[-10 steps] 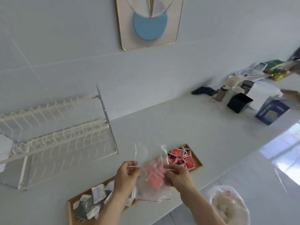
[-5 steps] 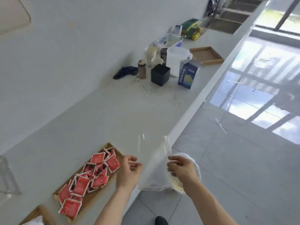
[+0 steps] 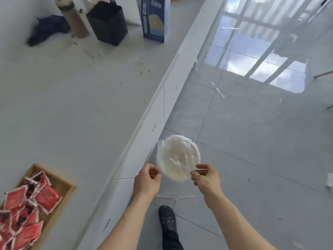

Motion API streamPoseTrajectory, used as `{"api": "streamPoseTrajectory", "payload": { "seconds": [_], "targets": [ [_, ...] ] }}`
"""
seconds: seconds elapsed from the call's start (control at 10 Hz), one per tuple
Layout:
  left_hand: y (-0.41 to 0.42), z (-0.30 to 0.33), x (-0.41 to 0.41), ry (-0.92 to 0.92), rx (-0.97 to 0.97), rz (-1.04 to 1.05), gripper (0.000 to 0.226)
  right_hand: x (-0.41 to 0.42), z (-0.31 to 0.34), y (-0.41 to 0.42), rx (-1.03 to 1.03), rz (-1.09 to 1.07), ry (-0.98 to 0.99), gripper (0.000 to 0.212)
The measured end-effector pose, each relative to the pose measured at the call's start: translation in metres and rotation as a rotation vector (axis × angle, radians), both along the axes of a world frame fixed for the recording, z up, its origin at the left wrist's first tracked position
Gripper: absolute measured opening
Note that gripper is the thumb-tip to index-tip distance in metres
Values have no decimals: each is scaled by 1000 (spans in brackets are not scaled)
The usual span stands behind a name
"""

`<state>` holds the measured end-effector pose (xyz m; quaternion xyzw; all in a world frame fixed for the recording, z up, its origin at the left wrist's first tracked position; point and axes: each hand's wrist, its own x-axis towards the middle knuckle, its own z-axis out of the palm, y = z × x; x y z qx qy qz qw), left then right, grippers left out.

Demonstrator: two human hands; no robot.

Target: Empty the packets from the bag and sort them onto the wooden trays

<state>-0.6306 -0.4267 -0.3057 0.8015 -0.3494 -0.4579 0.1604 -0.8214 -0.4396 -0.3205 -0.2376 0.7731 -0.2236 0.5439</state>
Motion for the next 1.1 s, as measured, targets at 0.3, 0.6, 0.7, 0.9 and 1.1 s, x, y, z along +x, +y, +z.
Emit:
{"api": "streamPoseTrajectory", "payload": {
  "seconds": [0.3,0.6,0.7,0.9,1.1],
  "targets": [
    [-41,-149,-25,-76,92,-127,14,-22,-145,-25,68,-36,66,21],
    [-64,-260,-49,56,140,-244,32,-35,-246,-45,121,-91,102,18],
    [-68,-269,-49,3,139,-350,59,-37,-251,-48,121,-82,103,24],
    [-68,-234,-39,-188,134,-480,80,-40,-214,-43,103,198,155,71],
    [-76,-159,-37,-367,-20,-685,87,-37,-157,-46,-19,726,491,91]
  ]
}}
